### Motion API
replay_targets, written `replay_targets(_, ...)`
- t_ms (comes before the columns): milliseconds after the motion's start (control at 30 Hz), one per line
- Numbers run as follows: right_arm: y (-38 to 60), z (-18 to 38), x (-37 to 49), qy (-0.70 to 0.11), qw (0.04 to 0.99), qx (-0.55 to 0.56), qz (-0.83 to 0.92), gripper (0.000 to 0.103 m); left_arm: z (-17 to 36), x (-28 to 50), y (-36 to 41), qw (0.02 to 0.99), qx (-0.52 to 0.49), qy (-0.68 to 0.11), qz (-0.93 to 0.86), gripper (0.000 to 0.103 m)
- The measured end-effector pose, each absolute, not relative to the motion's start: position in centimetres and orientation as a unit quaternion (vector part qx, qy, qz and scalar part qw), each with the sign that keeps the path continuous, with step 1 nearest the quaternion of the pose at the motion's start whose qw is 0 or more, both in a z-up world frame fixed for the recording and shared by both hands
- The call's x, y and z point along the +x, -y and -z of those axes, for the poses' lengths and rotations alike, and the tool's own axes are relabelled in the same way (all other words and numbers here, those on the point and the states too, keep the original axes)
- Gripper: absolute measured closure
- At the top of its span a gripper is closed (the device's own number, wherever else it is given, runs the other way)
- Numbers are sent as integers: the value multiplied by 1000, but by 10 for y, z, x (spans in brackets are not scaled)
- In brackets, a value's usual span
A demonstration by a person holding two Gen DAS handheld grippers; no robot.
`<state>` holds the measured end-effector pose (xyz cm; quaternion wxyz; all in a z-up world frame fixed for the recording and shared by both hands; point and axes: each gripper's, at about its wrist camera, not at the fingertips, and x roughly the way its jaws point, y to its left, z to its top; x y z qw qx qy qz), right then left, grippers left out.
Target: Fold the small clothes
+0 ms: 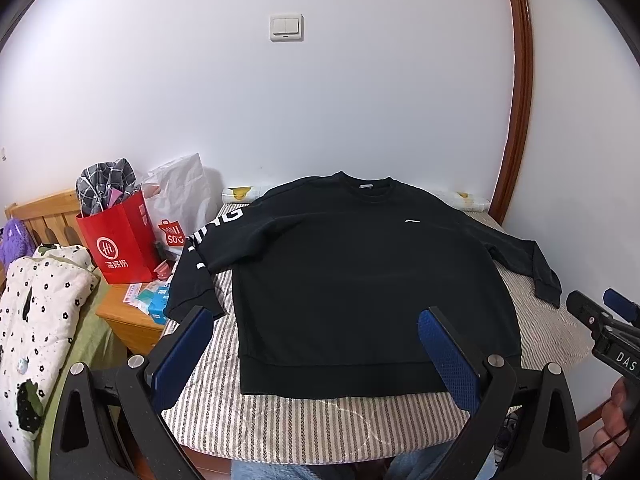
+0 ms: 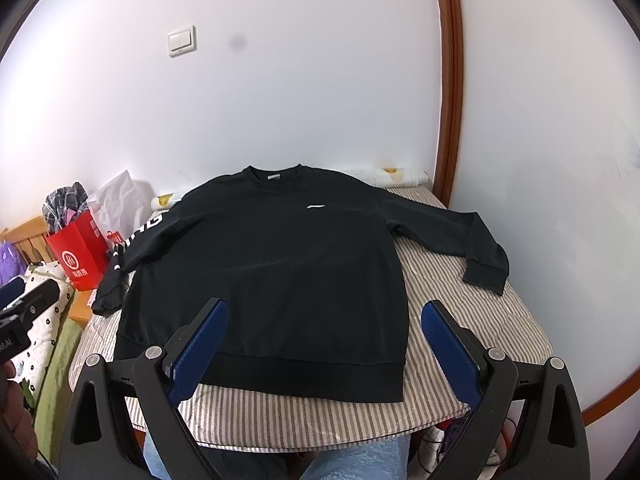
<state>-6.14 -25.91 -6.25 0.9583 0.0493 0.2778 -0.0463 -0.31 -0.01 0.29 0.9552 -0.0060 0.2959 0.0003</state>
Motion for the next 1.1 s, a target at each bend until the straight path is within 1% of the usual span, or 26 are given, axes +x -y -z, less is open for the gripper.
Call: replay_targets(1100, 260, 61, -68, -272, 959, 51, 51, 7, 1, -4, -2, 955, 1, -297, -1, 0)
